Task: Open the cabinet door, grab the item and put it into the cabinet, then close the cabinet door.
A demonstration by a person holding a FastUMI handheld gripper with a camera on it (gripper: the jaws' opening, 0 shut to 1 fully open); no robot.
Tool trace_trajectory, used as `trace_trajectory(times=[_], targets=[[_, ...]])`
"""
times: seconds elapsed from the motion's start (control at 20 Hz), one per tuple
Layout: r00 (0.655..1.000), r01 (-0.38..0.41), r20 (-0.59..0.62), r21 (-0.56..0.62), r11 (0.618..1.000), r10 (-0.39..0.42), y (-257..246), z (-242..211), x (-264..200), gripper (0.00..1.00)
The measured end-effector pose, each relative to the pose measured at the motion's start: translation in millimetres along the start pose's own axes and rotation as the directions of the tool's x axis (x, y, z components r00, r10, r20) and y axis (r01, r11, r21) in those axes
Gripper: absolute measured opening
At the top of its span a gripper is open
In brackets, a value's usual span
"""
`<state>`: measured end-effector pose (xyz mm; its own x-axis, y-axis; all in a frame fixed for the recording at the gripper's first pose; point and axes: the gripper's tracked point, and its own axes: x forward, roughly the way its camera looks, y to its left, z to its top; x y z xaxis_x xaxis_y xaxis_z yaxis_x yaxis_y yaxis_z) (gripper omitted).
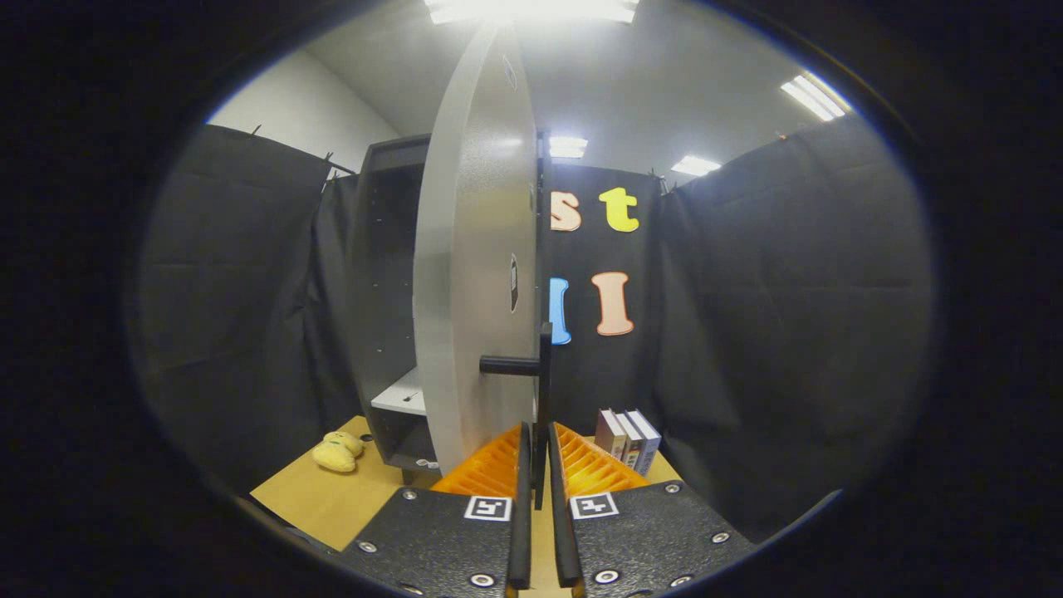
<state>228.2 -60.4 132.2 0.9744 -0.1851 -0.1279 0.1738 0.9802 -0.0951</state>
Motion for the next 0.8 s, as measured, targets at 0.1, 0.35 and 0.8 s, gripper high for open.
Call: trace_trajectory(times=[0.1,0.35,0.8], targets=[[1.0,0.029,-0.003,0.035,0.999,-0.029,-13.5,-1.8,-4.5,0.09],[0.999,0.036,0.014,0.075,0.997,-0.037,-30.2,1.5,-17.9,0.09],[0.986,-0.016,0.169,0.054,0.998,0.006,1.1,57.7,-59.3,0.29]])
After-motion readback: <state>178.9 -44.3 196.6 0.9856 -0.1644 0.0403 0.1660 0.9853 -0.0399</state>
